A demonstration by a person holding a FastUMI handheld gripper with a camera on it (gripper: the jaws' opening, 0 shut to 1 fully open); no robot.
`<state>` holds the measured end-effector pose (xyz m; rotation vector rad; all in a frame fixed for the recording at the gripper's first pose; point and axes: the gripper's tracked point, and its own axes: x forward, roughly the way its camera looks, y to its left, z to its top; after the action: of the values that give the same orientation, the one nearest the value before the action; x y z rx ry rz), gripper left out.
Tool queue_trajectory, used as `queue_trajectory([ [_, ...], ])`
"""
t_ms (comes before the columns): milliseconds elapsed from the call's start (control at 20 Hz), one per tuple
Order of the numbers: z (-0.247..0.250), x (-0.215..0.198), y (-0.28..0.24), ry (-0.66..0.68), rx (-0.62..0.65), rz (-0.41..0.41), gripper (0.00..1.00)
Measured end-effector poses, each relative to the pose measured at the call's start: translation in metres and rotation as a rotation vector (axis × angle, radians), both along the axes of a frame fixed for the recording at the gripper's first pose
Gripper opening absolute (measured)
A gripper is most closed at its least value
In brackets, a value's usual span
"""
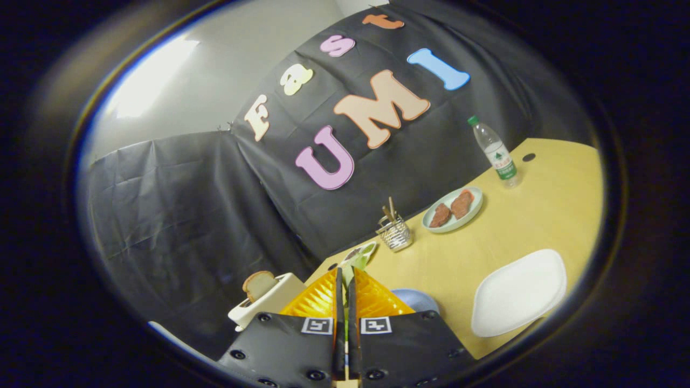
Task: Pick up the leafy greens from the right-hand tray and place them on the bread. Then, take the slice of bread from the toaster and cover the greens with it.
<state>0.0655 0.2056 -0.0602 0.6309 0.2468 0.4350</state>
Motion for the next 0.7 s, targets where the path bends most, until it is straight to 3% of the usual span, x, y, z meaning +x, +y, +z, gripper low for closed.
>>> queue_trajectory([
  [300,-0.038,-0.001,0.046,0.112,0.016,0.078,0.05],
  [700,-0.104,-0.002,0.008,0.221,-0.233,-0.058,0.05],
])
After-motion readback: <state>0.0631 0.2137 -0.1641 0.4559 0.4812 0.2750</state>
